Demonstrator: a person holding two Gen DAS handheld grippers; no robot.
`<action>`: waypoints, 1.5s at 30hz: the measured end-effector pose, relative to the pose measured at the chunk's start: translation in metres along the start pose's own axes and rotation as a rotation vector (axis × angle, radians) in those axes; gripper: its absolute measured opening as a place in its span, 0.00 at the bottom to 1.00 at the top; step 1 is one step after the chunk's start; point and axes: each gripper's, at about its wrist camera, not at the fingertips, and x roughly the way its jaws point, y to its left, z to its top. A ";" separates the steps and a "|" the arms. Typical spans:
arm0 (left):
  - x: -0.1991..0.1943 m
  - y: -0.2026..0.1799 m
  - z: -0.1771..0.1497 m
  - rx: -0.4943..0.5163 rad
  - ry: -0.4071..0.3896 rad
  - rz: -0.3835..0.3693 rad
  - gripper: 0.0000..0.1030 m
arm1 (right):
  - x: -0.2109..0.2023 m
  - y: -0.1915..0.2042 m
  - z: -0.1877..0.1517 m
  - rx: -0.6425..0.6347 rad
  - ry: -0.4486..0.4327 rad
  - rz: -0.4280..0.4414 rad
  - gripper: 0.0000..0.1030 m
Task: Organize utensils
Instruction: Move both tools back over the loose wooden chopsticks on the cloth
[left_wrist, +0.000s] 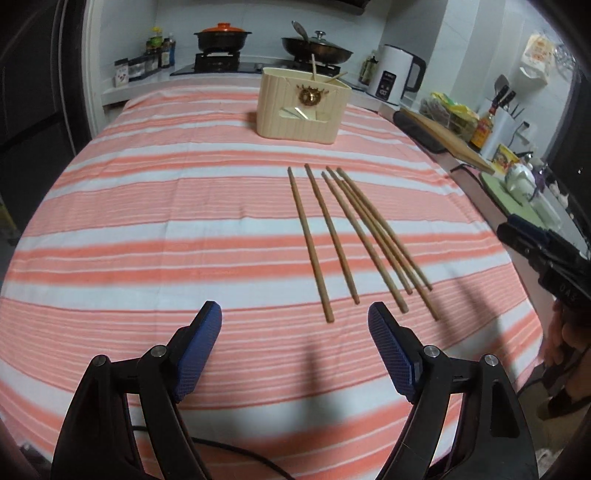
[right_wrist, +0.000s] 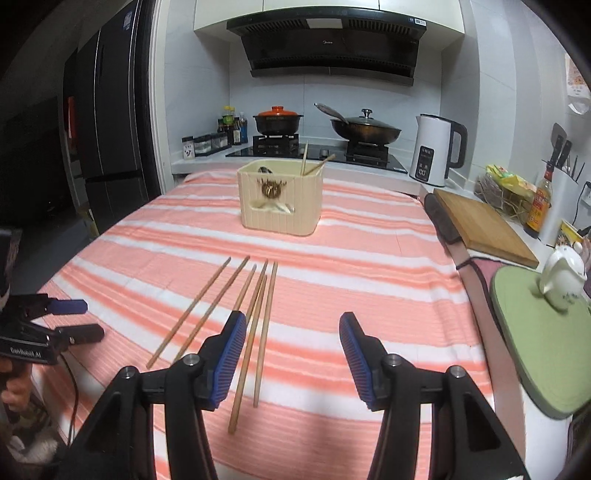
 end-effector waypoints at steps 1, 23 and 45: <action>0.001 -0.001 -0.004 0.005 0.003 0.006 0.81 | -0.001 0.003 -0.013 -0.007 0.010 -0.007 0.52; 0.056 -0.016 -0.019 0.009 0.049 0.028 0.78 | 0.053 0.009 -0.065 -0.040 0.207 0.070 0.52; 0.062 -0.022 -0.018 0.076 0.041 0.128 0.67 | 0.080 0.022 -0.054 -0.075 0.256 0.128 0.31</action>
